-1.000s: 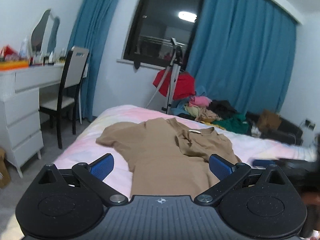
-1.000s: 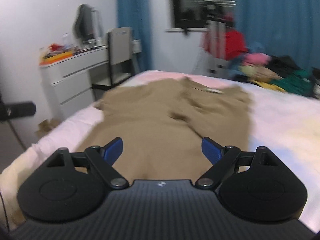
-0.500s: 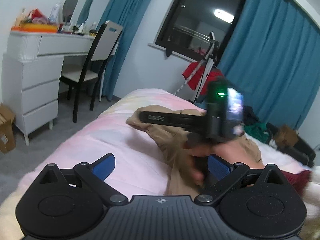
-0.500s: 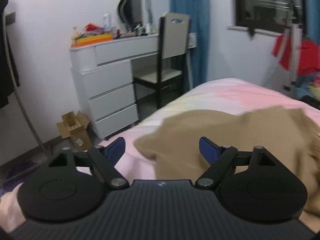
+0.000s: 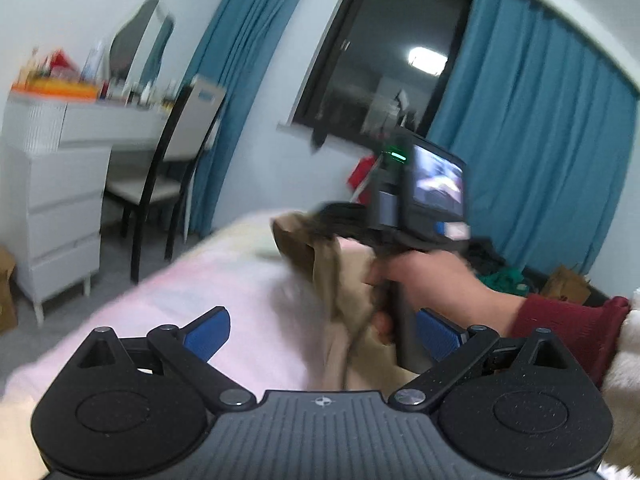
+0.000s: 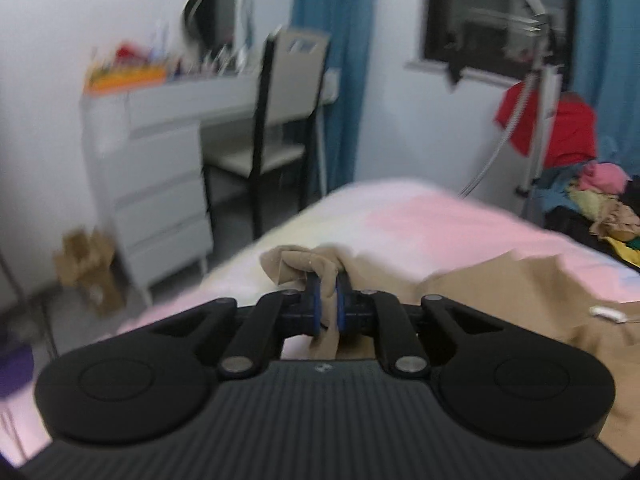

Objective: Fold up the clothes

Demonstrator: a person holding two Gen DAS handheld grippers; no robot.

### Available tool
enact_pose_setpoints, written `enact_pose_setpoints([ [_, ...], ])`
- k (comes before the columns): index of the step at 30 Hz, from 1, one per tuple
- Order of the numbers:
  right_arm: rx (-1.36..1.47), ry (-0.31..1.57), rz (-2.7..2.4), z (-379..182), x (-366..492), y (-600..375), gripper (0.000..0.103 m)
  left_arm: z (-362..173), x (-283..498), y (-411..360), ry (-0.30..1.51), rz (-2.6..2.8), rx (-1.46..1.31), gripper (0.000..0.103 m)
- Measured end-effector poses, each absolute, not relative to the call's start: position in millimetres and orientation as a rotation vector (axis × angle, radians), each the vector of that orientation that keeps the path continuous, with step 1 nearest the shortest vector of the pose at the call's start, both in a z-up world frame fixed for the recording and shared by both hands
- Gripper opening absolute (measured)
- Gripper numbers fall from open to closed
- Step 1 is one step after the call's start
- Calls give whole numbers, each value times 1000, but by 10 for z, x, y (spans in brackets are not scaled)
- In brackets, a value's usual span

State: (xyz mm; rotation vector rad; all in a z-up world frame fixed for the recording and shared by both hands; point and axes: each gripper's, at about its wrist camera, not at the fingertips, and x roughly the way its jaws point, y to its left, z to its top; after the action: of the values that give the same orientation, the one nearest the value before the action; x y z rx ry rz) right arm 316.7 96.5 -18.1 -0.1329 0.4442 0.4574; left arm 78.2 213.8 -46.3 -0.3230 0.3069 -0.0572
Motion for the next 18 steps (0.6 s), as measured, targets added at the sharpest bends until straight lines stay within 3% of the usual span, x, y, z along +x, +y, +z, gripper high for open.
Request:
enact_pose_setpoints([
  [8, 64, 347, 240, 189, 3090, -459, 10, -382, 658, 2054, 256, -114, -350, 102],
  [18, 342, 550, -27, -703, 3060, -2012, 13, -580, 779, 1673, 343, -176, -252, 102],
])
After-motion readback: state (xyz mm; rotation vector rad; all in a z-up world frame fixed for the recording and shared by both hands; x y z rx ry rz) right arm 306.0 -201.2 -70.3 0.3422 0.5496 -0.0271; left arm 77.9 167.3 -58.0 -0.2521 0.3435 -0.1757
